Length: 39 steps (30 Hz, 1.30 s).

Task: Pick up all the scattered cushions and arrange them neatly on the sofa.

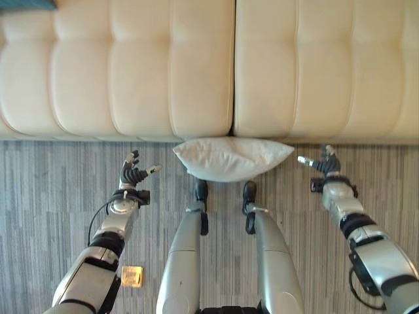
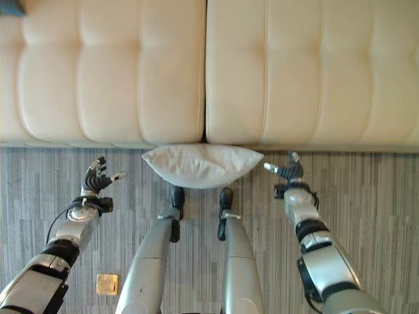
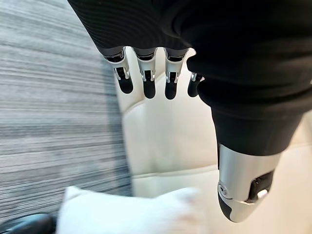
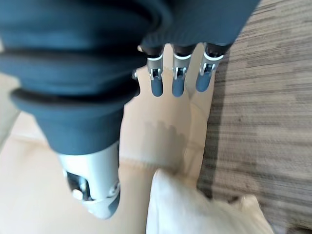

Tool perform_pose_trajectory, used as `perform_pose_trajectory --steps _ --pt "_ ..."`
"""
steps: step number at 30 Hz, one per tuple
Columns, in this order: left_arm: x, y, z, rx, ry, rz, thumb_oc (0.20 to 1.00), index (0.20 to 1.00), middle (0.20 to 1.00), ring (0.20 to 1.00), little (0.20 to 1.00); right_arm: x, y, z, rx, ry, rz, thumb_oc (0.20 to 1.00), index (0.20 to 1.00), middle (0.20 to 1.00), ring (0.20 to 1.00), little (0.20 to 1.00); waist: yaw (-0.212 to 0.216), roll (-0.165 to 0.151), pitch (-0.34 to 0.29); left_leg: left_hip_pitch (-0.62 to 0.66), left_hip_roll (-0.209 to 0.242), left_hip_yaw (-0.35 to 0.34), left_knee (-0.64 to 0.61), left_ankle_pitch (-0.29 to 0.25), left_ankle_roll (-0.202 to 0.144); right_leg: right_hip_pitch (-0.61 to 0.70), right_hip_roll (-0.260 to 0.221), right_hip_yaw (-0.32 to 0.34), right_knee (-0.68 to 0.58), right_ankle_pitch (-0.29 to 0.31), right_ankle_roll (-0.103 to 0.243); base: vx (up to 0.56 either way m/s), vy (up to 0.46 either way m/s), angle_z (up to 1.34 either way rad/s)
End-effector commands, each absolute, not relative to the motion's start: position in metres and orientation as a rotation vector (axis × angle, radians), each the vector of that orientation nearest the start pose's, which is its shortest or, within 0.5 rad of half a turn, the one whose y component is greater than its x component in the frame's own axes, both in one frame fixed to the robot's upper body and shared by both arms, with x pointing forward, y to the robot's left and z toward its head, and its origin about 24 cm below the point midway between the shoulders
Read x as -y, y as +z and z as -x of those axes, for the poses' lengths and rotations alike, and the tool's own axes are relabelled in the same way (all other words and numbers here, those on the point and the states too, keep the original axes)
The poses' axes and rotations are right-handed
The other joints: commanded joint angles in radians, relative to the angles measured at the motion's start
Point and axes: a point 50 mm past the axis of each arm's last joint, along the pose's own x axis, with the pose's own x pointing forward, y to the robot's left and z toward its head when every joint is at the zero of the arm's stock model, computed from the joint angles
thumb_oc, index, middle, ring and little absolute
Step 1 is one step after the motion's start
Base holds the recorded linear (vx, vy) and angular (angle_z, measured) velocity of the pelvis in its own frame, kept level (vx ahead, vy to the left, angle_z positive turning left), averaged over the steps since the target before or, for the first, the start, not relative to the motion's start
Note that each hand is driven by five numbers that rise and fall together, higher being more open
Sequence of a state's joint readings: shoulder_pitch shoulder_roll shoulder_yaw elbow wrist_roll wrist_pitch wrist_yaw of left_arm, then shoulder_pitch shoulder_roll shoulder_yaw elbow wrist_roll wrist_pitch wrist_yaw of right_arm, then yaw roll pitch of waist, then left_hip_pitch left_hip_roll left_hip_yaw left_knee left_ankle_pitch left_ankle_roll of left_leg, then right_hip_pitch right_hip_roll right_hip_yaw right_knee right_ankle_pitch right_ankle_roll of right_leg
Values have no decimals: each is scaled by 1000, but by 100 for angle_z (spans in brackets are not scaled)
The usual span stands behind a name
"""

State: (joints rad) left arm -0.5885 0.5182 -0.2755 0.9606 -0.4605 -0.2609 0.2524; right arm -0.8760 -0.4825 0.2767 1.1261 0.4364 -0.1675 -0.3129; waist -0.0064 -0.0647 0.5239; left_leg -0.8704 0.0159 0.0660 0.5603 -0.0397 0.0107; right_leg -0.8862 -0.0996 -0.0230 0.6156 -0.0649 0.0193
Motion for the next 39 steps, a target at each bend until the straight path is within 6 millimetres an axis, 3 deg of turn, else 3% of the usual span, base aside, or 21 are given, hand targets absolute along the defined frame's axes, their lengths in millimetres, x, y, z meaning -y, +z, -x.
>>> perform_pose_trajectory --steps 1,7,8,9,10,11,12,13,14,15,16,18,19,22,27,29,32,34,35,38,39 --pt "-270 44 -334 -102 365 -215 1000 1000 1000 1000 1000 281 107 -374 -44 -523 213 1000 1000 1000 1000 1000 -4 24 -87 -99 24 -25 97 -127 -35 -57 31 12 43 -103 30 -43 -46 -3" --pt "-224 73 -366 -17 219 -318 1000 1000 1000 1000 1000 239 138 -399 30 -447 216 1000 1000 1000 1000 1000 -12 53 -66 -327 13 -51 236 -137 -20 -286 38 22 199 -133 8 -40 -50 1" --pt "-205 85 -377 14 180 -348 1000 1000 1000 1000 1000 213 136 -404 35 -380 217 1000 1000 1000 1000 1000 -13 57 -63 -369 7 -55 261 -137 -17 -326 42 20 225 -139 2 -14 -44 3" --pt "-205 85 -377 15 180 -348 1000 1000 1000 1000 1000 213 137 -404 36 -381 217 1000 1000 1000 1000 1000 -13 58 -63 -372 7 -55 263 -138 -17 -328 42 20 227 -139 2 -37 -79 4" --pt "-188 101 -387 57 151 -374 1000 1000 1000 1000 1000 182 134 -407 45 -293 228 1000 1000 1000 1000 1000 -17 64 -58 -399 5 -63 279 -134 -17 -355 42 13 252 -143 -3 -21 -48 2" --pt "-188 101 -388 57 151 -374 1000 1000 1000 1000 1000 182 134 -407 45 -293 228 1000 1000 1000 1000 1000 -17 64 -59 -401 5 -63 280 -134 -17 -357 42 13 253 -144 -3 -29 -71 3" --pt "-178 113 -394 93 138 -379 1000 1000 1000 1000 1000 162 134 -409 54 -228 243 1000 1000 1000 1000 1000 -18 67 -57 -414 1 -68 287 -131 -17 -370 45 9 262 -143 -4 -25 -64 2" --pt "-158 132 -400 162 111 -380 1000 1000 1000 1000 1000 128 140 -410 91 -127 257 1000 1000 1000 1000 1000 -15 74 -61 -426 -5 -77 282 -122 -18 -383 46 3 264 -136 -4 -26 -64 2" --pt "-158 132 -400 162 112 -380 1000 1000 1000 1000 1000 128 140 -410 91 -127 257 1000 1000 1000 1000 1000 -15 74 -61 -426 -5 -77 282 -122 -18 -384 46 2 264 -136 -4 -31 -69 0" --pt "-150 140 -401 198 97 -379 812 812 812 812 812 109 142 -408 118 -71 261 241 241 241 241 241 -12 79 -65 -429 -6 -81 275 -115 -19 -386 45 0 262 -133 -3 -26 -48 6" --pt "-139 158 -402 289 89 -374 200 200 200 200 200 80 150 -404 181 18 244 200 200 200 200 200 -7 84 -71 -424 -6 -86 258 -104 -23 -386 48 -4 253 -127 -1 -36 -54 11" --pt "-137 164 -401 316 89 -366 200 200 200 200 200 71 156 -403 209 46 234 200 200 200 200 200 -5 85 -75 -423 -6 -87 251 -100 -24 -385 49 -5 250 -123 0 -33 -22 15" --pt "-133 179 -396 410 81 -330 200 200 200 200 200 55 169 -397 289 112 189 200 200 200 200 200 3 88 -91 -404 -7 -94 216 -87 -30 -369 47 -9 227 -114 4 -33 -10 9" --pt "-132 183 -390 455 66 -296 200 200 200 200 200 57 176 -393 341 124 170 200 200 200 200 200 4 87 -103 -377 -4 -94 180 -79 -35 -343 42 -12 196 -108 7 -35 -8 8" --pt "-127 164 -367 470 10 -148 200 200 200 200 200 72 175 -382 400 128 135 200 200 200 200 200 9 76 -141 -204 8 -79 42 -61 -46 -184 24 -21 71 -89 23 -29 48 3" --pt "-127 151 -356 455 -14 -109 200 200 200 200 200 79 166 -373 408 135 127 200 200 200 200 200 9 69 -149 -126 10 -69 -22 -23 -45 -106 14 -34 3 -51 27 -57 60 -1" --pt "-130 122 -333 393 -65 -71 200 200 200 200 200 90 144 -352 401 172 122 200 200 200 200 200 3 54 -163 48 7 -61 -113 -19 -50 65 4 -44 -96 -33 40 67 64 1" --pt "-135 96 -310 321 -115 -77 200 200 200 200 200 98 114 -327 346 210 88 200 200 200 200 200 -4 36 -179 230 1 -54 -207 -16 -53 252 -4 -52 -204 -11 57 188 57 0" --pt "-135 96 -309 320 -115 -78 200 200 200 200 200 98 114 -326 345 210 88 200 200 200 200 200 -3 36 -176 237 1 -53 -210 -15 -53 258 -4 -52 -207 -10 57 195 48 -1" --pt "-151 71 -283 240 -106 -57 200 200 200 200 200 117 90 -296 291 239 64 200 200 200 200 200 -17 16 -216 444 1 -41 -325 -5 -55 467 -7 -67 -325 14 79 239 72 1" --pt "-151 71 -283 239 -106 -57 200 200 200 200 200 117 90 -295 290 239 64 200 200 200 200 200 -18 16 -217 446 0 -42 -331 0 -55 469 -7 -68 -331 18 79 167 56 1"
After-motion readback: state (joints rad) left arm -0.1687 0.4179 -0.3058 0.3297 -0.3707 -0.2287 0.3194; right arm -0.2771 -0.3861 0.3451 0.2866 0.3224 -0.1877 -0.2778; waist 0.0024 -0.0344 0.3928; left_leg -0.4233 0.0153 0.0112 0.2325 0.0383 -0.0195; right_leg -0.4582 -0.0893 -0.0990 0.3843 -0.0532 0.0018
